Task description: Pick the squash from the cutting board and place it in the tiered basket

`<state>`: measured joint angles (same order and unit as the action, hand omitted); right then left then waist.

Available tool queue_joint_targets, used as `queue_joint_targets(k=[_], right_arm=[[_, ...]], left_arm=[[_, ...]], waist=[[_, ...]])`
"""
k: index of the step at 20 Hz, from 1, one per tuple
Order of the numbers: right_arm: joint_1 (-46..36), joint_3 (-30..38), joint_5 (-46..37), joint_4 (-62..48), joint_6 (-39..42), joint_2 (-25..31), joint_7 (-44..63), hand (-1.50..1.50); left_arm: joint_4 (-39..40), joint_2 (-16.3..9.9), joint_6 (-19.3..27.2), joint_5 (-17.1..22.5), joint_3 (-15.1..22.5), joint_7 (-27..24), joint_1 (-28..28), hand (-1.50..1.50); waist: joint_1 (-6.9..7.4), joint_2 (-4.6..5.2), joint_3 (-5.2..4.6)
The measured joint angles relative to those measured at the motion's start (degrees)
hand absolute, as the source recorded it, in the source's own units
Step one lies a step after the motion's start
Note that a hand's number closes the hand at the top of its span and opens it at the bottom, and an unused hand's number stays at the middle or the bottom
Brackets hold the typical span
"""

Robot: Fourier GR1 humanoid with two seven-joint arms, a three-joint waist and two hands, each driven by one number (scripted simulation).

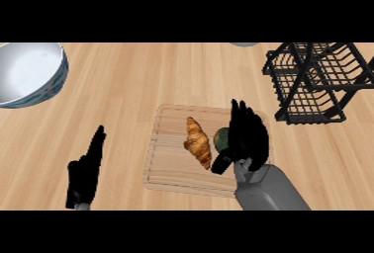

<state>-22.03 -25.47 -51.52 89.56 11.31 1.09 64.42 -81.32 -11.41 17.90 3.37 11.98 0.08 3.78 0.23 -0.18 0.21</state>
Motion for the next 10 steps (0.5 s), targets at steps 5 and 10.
queue_joint_targets(k=[5,10], right_arm=[[-0.2,0.6,0.9,-2.3,0.8,-0.3,-0.3,-1.5],[-1.1,0.7,1.8,-5.1,0.8,-0.4,-0.4,-1.5]], left_arm=[[-0.5,-0.1,-0.4,-0.1,-0.5,0.6,0.4,0.0],[0.1,-0.2,-1.2,-0.1,-1.4,0.1,-0.1,0.0]], waist=[[0.03,-0.02,0.0],[0.11,-0.04,0.05]])
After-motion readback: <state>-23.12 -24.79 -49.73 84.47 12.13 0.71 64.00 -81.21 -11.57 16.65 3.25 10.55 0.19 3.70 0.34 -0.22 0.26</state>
